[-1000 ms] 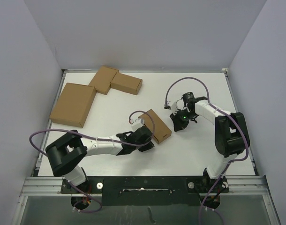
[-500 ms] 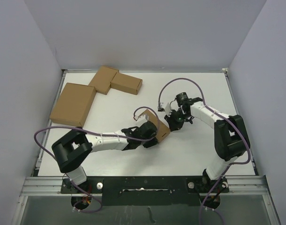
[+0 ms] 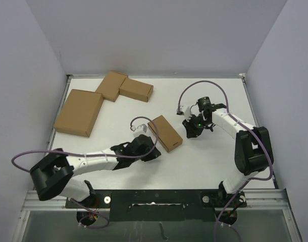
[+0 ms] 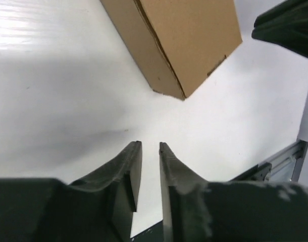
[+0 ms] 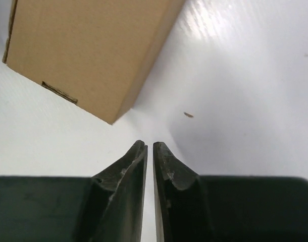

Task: Fold the paper box

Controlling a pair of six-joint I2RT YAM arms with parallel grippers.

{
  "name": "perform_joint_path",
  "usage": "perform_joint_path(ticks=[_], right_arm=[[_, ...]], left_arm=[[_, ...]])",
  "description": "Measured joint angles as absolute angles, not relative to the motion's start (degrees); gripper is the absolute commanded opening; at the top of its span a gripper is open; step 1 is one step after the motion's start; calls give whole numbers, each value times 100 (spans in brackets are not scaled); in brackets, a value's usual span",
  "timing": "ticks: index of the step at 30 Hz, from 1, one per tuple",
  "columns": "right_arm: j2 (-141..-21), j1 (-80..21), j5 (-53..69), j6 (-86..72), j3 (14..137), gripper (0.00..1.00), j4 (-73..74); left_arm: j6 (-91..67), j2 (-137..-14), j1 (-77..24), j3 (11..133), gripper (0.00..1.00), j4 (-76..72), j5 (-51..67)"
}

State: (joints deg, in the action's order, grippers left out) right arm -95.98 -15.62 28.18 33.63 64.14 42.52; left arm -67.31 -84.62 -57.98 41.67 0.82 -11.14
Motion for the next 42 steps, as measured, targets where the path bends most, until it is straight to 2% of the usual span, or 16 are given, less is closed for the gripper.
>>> perform_joint_path(ticks=[2, 5, 10, 11, 16, 18, 24, 30, 42], right_arm=[[-9498, -1426, 2858, 3350, 6414, 17, 4259], [-9351, -1253, 3002, 3330, 6414, 26, 4272], [-9006, -930, 3750, 3218, 6414, 52, 4294], [-8914, -878, 3931, 3214, 6414, 57, 4285], [-8407, -746, 4574, 3030, 6281, 87, 3968], [-8180, -742, 4744, 2912, 6158, 94, 3656], [-8138, -740, 5551, 2351, 6191, 91, 2934], [-9091, -613, 6058, 1623, 6235, 86, 2517], [-10569, -648, 6136, 1061, 6204, 74, 2648]], left_arm=[[-6445, -7896, -5760, 3706, 46, -148, -1083], [-6016, -7269, -5579, 3181, 63, -552, -941], [-5325, -6608, -4987, 2228, 94, -1787, -353], [-5229, -6554, -4886, 2067, 97, -2036, -255], [-4753, -6451, -4569, 1798, 98, -2674, -36], [-4624, -6410, -4405, 1796, 98, -2910, 30], [-4539, -6366, -3922, 1627, 97, -3548, 331], [-4685, -6705, -3774, 1297, 95, -4265, 578], [-4875, -7308, -3769, 1293, 94, -4668, 718]])
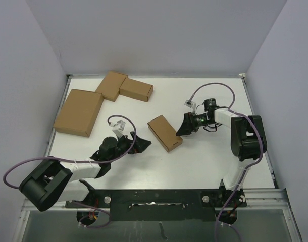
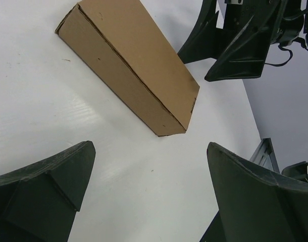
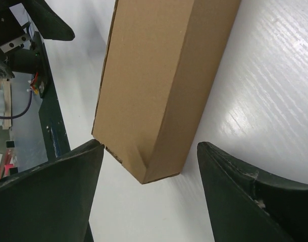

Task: Fold the paper box

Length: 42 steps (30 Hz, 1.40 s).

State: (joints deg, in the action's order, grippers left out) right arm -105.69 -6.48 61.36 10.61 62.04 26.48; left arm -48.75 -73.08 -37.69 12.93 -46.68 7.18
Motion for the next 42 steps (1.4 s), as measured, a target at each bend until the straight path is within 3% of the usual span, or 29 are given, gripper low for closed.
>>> perform_joint_path(ticks=[22, 28, 42], right_arm=[[-11244, -755, 6136, 1120, 6661, 46, 3199], [-11424, -714, 6309, 1151, 6777, 32, 3439], [-11629, -484, 6576, 1103, 6925, 27, 3697]], left_arm=[[-5638, -8036, -3769, 1640, 93, -4423, 631], [-6095, -8399, -3769, 1852, 93, -4226, 572], [-6565, -9251, -3835, 2467, 93, -4462, 576]])
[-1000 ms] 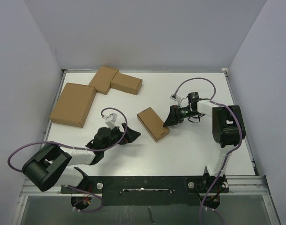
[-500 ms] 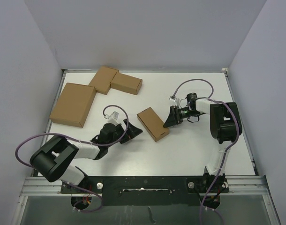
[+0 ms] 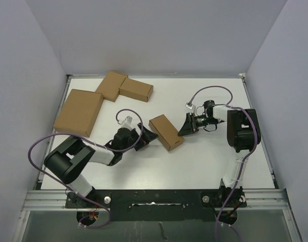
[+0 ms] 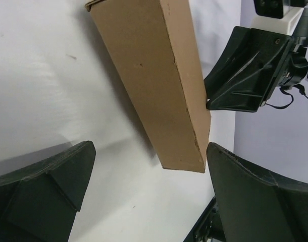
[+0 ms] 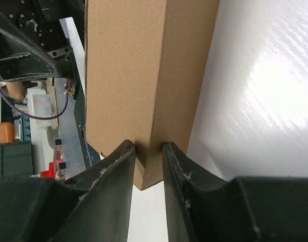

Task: Fold the paper box

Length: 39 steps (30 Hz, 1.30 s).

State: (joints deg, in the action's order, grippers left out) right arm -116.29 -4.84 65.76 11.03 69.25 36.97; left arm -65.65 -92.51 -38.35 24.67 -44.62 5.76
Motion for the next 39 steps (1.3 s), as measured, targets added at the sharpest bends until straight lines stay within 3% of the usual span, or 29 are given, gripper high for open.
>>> perform_joint_path(ticks=[21, 39], right_arm=[[-11703, -248, 6611, 1111, 7011, 25, 3837], [-11893, -222, 6173, 1317, 7032, 25, 3966]], left_arm=[[-6530, -10025, -3933, 3489, 95, -4692, 607], [-6281, -10333, -4119, 4407, 92, -3927, 423]])
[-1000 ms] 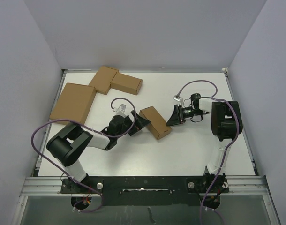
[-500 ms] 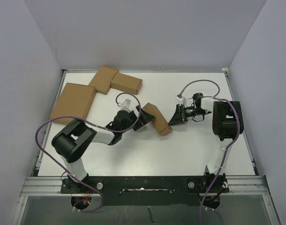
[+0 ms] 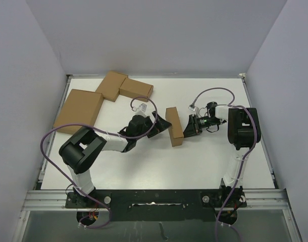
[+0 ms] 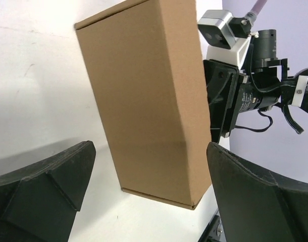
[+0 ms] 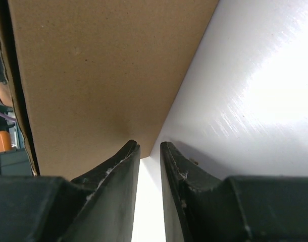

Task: Fold the paper box

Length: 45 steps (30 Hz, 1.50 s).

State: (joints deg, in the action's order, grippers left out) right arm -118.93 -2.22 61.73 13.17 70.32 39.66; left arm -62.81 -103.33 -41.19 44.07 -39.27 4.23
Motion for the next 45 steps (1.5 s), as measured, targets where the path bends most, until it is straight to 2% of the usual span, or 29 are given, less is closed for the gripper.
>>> perform_joint_path(ticks=[5, 12, 19, 23, 29, 37, 45], right_arm=[[-11893, -224, 6171, 1424, 7050, 27, 4045], [-11625, -200, 6045, 1623, 7113, 31, 4158], [-10641, -71, 5981, 1717, 7113, 60, 4115], [-10412, -47, 6294, 1557, 7113, 64, 3883], [-10757, -207, 6685, 1109, 7157, 62, 3629], [-11312, -454, 6882, 642, 7491, 39, 3465], [-11513, -235, 7083, 541, 7491, 27, 3557]], left_arm=[[-5896, -10333, -4254, 4729, 87, -3675, 327], [-5400, -10320, -4309, 4794, 70, -3339, 158], [-4866, -9985, -4311, 4803, 67, -2836, -130], [-4617, -9725, -4309, 4788, 66, -2790, -174], [-4340, -9402, -4311, 4534, 67, -2832, -143], [-4130, -9198, -4311, 3979, 71, -2950, -36], [-4104, -9098, -4311, 3760, 71, -3170, 97]])
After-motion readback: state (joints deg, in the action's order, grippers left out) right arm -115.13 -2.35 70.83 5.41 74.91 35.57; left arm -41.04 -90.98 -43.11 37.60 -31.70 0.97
